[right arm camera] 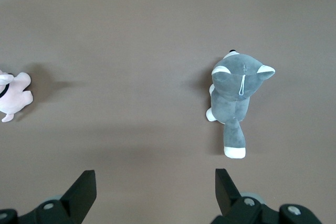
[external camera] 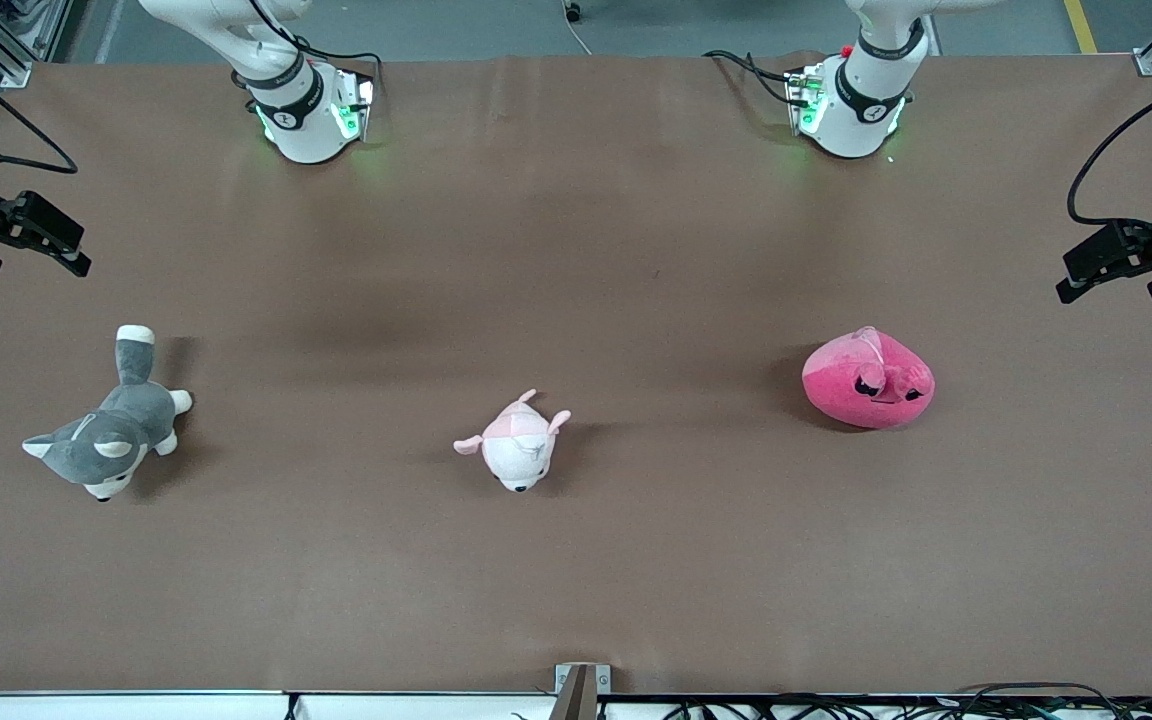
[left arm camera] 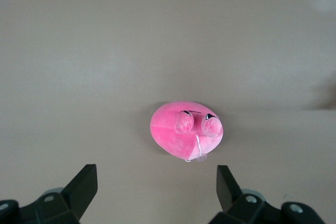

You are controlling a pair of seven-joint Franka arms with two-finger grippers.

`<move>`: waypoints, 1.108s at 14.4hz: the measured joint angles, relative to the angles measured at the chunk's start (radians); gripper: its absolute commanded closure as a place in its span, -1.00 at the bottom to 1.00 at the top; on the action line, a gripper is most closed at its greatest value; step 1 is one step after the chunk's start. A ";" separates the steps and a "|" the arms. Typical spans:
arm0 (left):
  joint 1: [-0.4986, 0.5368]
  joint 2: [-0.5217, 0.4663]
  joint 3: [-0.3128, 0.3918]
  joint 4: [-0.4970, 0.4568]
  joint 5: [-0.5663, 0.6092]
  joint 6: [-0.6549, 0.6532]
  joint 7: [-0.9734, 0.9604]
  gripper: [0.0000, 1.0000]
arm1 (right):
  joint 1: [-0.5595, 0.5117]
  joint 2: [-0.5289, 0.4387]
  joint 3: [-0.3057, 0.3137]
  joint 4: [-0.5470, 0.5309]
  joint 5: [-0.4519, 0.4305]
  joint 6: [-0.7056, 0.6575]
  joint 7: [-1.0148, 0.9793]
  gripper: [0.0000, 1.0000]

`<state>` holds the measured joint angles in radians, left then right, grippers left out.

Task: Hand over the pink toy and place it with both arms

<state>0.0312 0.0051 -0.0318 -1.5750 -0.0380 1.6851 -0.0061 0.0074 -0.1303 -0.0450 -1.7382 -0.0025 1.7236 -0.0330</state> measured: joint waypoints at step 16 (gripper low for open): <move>-0.003 0.072 -0.001 -0.041 0.000 0.001 -0.049 -1.00 | 0.000 0.000 -0.001 0.000 -0.003 0.000 0.000 -1.00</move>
<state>0.0286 0.0769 -0.0328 -1.6164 -0.0380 1.6860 -0.0551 0.0074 -0.1303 -0.0461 -1.7386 -0.0052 1.7233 -0.0330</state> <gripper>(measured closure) 0.000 0.000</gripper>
